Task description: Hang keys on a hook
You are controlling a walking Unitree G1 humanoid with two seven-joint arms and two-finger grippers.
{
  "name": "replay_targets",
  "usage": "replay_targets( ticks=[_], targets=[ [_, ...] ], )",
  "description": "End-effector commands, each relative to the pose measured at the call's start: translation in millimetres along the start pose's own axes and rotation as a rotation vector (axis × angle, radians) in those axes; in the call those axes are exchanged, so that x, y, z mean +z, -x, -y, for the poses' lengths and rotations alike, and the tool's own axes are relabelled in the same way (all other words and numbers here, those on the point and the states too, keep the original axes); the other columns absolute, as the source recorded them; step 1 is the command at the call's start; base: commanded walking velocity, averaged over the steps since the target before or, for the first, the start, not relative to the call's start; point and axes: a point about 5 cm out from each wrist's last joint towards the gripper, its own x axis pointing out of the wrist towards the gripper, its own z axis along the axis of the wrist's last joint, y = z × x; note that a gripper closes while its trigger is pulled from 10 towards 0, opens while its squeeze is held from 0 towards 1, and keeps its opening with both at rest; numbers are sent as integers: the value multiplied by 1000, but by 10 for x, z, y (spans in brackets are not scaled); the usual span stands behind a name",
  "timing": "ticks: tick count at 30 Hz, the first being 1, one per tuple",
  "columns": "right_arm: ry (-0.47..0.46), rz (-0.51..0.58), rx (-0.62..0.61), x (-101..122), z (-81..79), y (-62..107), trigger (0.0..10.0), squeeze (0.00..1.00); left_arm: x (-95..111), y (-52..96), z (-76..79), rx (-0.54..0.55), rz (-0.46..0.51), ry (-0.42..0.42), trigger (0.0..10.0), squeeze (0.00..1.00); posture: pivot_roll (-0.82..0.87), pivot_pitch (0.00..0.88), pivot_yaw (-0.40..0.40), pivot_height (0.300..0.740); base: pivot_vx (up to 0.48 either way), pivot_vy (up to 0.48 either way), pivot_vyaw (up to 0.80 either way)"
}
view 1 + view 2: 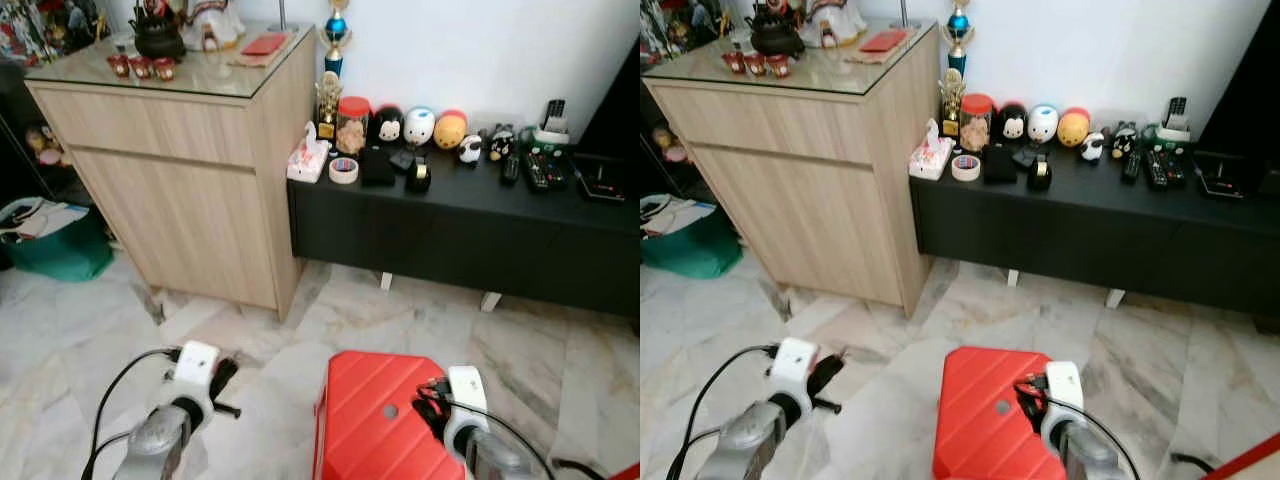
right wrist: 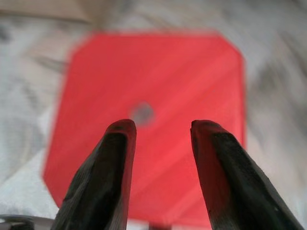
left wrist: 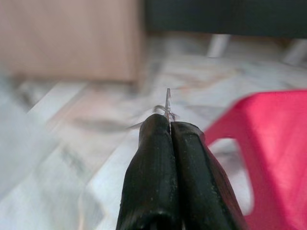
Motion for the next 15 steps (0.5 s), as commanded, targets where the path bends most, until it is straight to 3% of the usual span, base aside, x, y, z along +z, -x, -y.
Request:
replay_targets(
  ticks=[1, 3, 5, 8, 11, 15],
  targets=[
    [-33, -1, -70, -49, 52, 14, 10000, 0, -69, 29, -63, 79, -12, 40, 10000, 0, 21, 0, -9, 740, 0, 0, 0],
    [-125, -24, -124, -194, 55, 40, 10000, 0, -227, 75, -112, 143, -72, 113, 10000, 0, 21, 0, -10, 740, 0, 0, 0],
    [-131, -27, -134, -227, 52, 47, 10000, 0, -271, 89, -115, 149, -90, 118, 10000, 0, 21, 0, -10, 740, 0, 0, 0],
    [-145, -56, -156, -303, 73, 66, 10000, 0, -513, 186, -108, 153, -214, 75, 10000, 0, 18, 0, -7, 740, 0, 0, 0],
    [-148, -64, -200, -282, 165, 78, 10000, 0, -684, 280, -120, 174, -297, 83, 10000, 0, 10, 0, -4, 740, 0, 0, 0],
    [-144, -77, -231, -324, 211, 101, 10000, 0, -796, 352, -109, 174, -350, 77, 10000, 0, 1, 0, -1, 740, 0, 0, 0]
  ],
)
